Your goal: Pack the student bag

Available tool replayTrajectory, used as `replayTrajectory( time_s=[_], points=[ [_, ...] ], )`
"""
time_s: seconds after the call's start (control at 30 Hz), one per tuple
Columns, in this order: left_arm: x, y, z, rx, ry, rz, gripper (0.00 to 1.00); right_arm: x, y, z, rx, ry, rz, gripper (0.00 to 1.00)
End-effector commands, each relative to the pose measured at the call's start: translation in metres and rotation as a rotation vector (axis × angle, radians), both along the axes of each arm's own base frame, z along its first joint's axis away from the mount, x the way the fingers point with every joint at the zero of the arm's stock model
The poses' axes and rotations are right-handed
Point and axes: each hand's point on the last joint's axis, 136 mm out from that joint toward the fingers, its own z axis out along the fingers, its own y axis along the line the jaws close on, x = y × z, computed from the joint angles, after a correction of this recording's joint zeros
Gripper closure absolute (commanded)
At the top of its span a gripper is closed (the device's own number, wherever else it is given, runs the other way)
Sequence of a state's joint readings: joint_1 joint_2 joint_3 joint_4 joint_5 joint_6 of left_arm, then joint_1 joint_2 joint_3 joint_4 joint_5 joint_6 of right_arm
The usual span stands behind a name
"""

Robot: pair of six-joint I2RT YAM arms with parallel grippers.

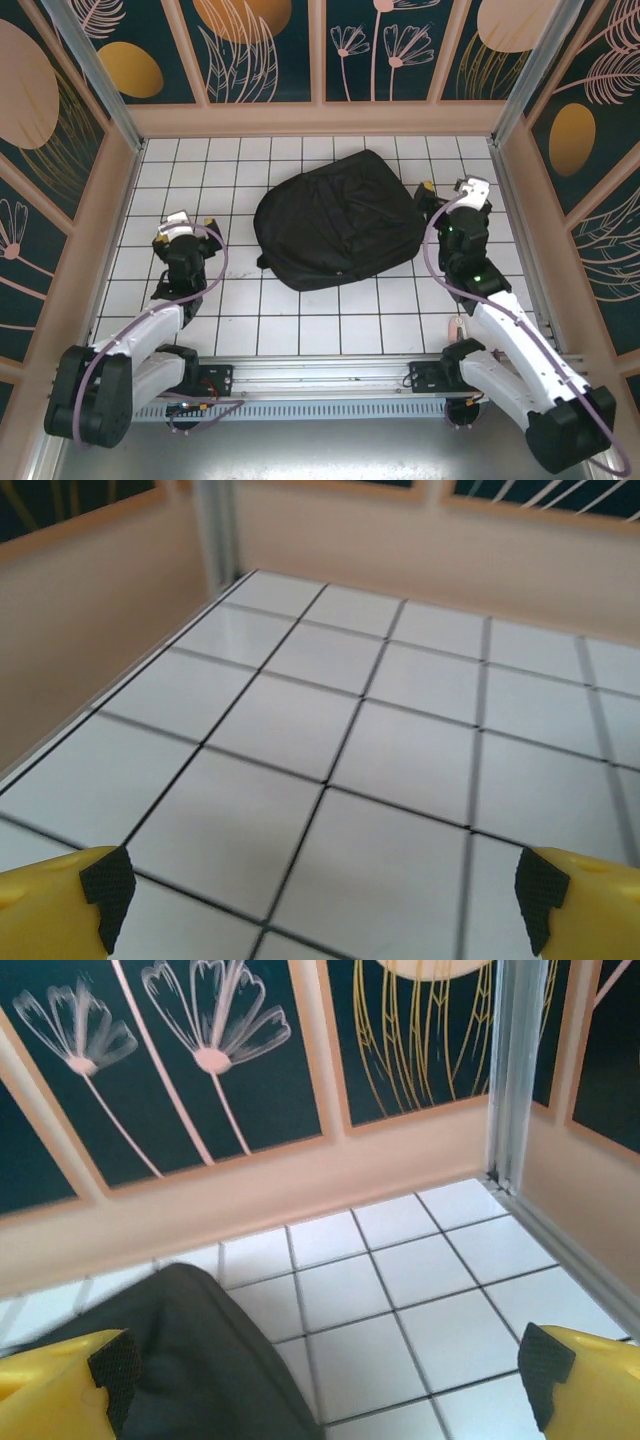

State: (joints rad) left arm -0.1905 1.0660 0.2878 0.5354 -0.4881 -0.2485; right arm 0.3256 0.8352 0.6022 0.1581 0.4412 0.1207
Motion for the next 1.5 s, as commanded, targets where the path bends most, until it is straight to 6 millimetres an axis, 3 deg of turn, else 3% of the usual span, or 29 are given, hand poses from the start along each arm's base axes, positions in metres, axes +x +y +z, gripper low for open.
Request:
replayTrajectory(
  time_s=[0.0, 0.07, 0.17, 0.37, 0.47, 0.57, 0.7, 0.8, 0.87, 0.93, 1.0, 1.47],
  points=[
    [0.01, 0.014, 0.04, 0.011, -0.19, 0.039, 0.01, 0.003, -0.005, 0.0, -0.103, -0.12, 0.109, 0.01],
    [0.01, 0.023, 0.024, -0.013, -0.177, 0.074, 0.01, 0.001, -0.038, -0.022, -0.039, -0.137, 0.024, 0.01],
    [0.014, 0.02, 0.002, -0.011, -0.142, 0.04, 0.01, -0.004, -0.069, -0.063, 0.003, -0.1, -0.051, 0.01],
    [0.023, -0.008, 0.017, 0.136, -0.225, -0.161, 0.01, -0.023, -0.086, -0.108, 0.08, -0.154, -0.104, 0.01],
    [0.018, 0.005, 0.006, 0.114, -0.26, -0.103, 0.01, -0.017, -0.095, -0.126, 0.15, -0.124, -0.147, 0.01],
    [0.034, -0.004, -0.002, 0.12, -0.214, -0.161, 0.01, 0.0, -0.078, -0.123, 0.16, -0.13, -0.017, 0.01],
    [0.045, 0.002, -0.007, 0.077, -0.183, -0.178, 0.01, 0.025, -0.063, -0.126, 0.087, -0.069, 0.106, 0.01],
    [0.045, 0.003, -0.008, 0.074, -0.178, -0.181, 0.01, 0.013, -0.059, -0.129, 0.055, -0.143, 0.118, 0.01],
    [0.045, 0.003, -0.008, 0.074, -0.177, -0.181, 0.01, 0.015, -0.057, -0.132, 0.026, -0.168, 0.093, 0.01],
    [0.045, 0.003, -0.008, 0.072, -0.177, -0.182, 0.01, 0.028, -0.066, -0.145, 0.039, -0.068, 0.031, 0.01],
    [0.046, 0.003, -0.008, 0.07, -0.175, -0.184, 0.01, 0.045, -0.059, -0.152, -0.028, -0.011, -0.012, 0.01],
    [0.044, 0.003, -0.007, 0.07, -0.183, -0.185, 0.01, 0.044, -0.059, -0.152, -0.025, -0.012, -0.006, 0.01]
  ],
)
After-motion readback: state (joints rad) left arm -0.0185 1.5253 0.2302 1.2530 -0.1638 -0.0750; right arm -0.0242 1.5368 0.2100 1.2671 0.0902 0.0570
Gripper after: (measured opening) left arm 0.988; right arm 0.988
